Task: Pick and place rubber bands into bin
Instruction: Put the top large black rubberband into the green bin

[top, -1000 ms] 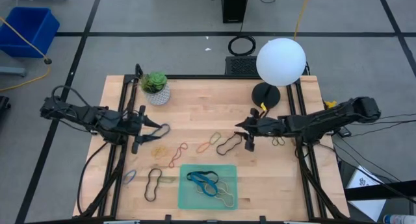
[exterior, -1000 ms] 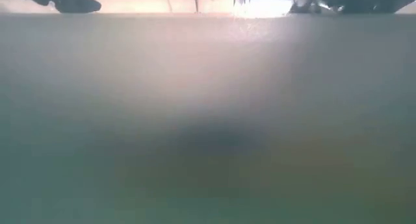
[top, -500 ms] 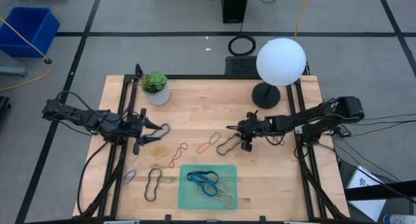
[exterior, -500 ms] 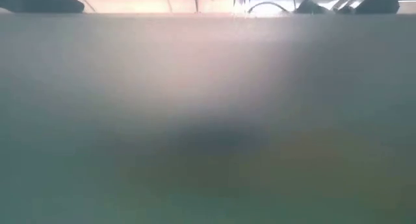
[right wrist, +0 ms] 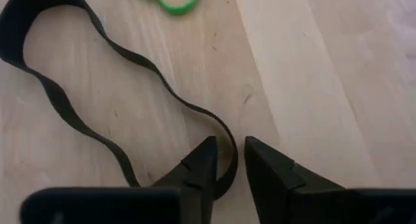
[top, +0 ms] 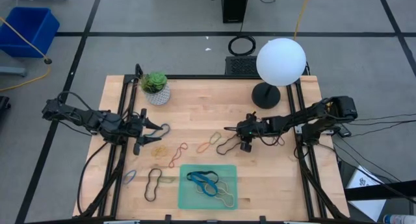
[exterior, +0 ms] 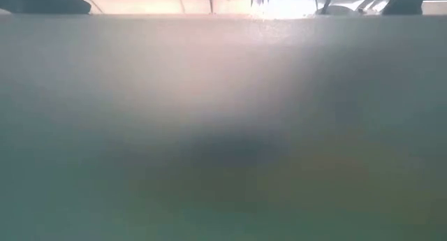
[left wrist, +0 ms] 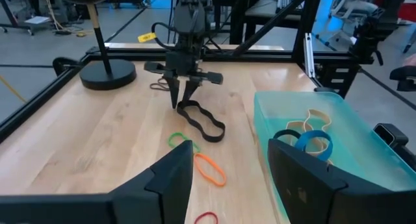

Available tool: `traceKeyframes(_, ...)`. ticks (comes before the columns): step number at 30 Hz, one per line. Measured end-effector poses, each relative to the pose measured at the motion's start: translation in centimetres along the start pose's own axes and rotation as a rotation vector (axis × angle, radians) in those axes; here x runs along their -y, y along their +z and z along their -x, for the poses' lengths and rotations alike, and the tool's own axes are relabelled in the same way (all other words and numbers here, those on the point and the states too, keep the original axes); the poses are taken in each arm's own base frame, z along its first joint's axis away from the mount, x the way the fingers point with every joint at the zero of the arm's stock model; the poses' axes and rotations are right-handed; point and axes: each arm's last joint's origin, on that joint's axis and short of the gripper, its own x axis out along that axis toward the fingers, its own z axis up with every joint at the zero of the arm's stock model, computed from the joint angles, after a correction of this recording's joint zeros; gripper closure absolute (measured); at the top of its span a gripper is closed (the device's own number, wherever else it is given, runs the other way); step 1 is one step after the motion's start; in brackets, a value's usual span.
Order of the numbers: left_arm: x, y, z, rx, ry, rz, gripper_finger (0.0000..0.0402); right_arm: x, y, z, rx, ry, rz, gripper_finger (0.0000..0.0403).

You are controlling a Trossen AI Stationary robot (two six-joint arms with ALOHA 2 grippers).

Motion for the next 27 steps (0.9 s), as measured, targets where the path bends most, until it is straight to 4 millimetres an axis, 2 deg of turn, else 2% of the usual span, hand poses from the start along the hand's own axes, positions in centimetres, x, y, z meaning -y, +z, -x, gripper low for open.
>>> traceKeyframes(6, 0.0, 0.0, 0.0, -0.001, 0.0, -0.002, 0.0195, 0.0, 0.0, 0.0, 0.0, 0.002, 0.006, 0.0396)
traceKeyframes(12, 0.0, 0.0, 0.0, -0.002, -0.001, -0.002, 0.0193, -0.1, 0.1, 0.1, 0.013, -0.004, 0.002, 0.04)
traceKeyframes(15, 0.0, 0.0, 0.0, -0.002, -0.001, -0.002, 0.0192, 0.0, 0.6, 0.7, 0.061, -0.02, -0.007, 0.04)
traceKeyframes(19, 0.0, 0.0, 0.0, -0.004, -0.002, -0.002, 0.0192, 0.0, 2.2, 2.6, 0.156, -0.008, -0.029, 0.0401)
traceKeyframes(27, 0.0, -0.1, 0.0, -0.006, -0.002, 0.0, 0.0192, -0.4, 6.9, 8.0, 0.459, 0.042, -0.111, 0.0402)
